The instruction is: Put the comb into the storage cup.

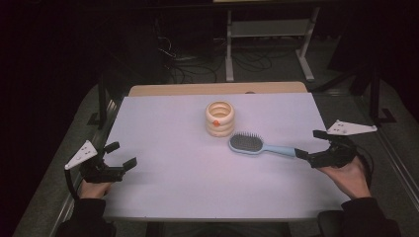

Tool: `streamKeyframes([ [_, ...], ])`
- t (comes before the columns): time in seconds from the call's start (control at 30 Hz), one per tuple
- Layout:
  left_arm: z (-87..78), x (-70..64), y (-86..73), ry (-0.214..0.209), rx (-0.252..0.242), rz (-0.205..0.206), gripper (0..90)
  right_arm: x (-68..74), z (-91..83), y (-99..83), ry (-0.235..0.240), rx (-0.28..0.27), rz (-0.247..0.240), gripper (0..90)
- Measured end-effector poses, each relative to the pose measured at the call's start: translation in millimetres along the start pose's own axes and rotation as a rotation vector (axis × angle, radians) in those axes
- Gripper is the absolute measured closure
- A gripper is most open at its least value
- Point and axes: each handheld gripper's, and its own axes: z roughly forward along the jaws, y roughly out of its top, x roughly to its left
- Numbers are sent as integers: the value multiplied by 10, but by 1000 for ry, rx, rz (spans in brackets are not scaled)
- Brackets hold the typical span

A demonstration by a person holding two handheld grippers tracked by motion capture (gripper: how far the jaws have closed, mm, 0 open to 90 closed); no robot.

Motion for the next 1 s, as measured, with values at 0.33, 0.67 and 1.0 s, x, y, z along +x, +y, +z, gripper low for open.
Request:
streamKeyframes([
  [0.33, 3, 0, -1, -2, 1, 1, 0, -22, 26, 202, 6, 40, -43, 0],
  [0.67, 3, 3, -2, -3, 2, 1, 0, -44, 90, 340, 17, 79, -77, 0],
  [1.0, 6, 5, -3, -4, 4, 0, 0, -89, 159, 433, 24, 120, -95, 0],
])
